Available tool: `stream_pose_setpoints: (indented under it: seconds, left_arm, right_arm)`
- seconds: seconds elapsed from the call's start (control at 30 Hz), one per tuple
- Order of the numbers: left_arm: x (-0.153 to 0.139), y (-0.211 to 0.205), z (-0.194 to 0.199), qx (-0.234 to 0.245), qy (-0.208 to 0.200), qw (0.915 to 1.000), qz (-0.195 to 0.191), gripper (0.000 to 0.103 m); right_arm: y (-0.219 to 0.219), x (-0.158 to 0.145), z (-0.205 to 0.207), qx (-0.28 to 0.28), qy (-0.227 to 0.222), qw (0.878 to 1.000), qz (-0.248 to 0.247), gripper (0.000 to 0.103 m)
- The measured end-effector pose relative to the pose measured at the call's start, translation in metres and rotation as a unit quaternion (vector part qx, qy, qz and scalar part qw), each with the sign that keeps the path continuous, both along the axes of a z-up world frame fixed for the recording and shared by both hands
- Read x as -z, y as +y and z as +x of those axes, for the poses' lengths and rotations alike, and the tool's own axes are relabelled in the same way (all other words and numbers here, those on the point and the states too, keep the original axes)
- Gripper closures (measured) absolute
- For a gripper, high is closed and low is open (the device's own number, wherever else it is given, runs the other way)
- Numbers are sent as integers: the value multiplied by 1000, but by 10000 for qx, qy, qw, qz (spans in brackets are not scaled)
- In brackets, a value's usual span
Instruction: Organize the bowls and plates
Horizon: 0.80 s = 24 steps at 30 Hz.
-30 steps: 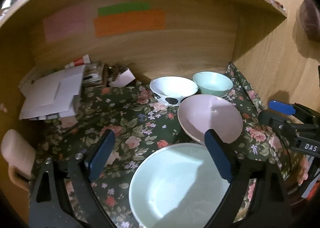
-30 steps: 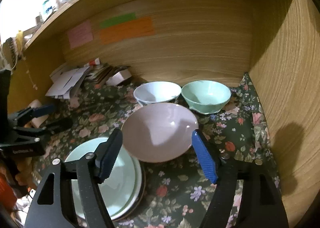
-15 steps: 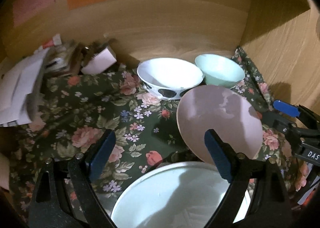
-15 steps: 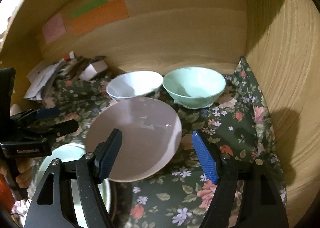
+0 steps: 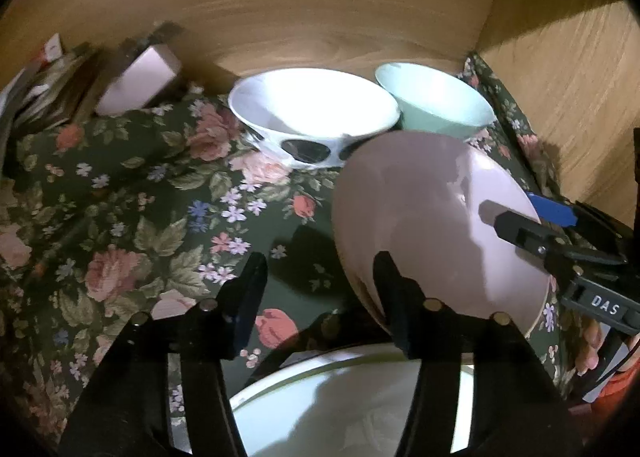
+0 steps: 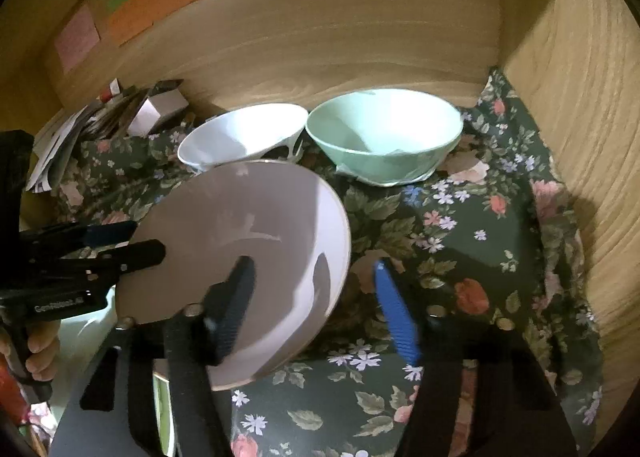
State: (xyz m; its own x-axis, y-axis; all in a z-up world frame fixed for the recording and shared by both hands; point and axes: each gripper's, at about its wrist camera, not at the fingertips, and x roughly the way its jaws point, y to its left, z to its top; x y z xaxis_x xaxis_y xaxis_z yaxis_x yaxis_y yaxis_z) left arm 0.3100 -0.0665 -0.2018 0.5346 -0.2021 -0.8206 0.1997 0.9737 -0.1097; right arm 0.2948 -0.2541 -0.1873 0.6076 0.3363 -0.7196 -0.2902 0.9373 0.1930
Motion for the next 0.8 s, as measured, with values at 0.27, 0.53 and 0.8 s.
stream_pose_setpoints:
  seconds: [0.27, 0.53, 0.8]
  left_arm:
    - [4, -12, 4, 256, 175, 9994, -122, 65]
    - [4, -24, -1, 421, 101, 9989, -171, 72]
    - [3, -31, -1, 418, -5, 9991, -35, 72]
  right_arm:
    - [-3, 9, 5, -44, 211, 9996, 169, 72]
    - [-7, 14, 7, -44, 433, 9981, 447, 82]
    - [-5, 10, 2, 4, 313, 9991, 280, 82]
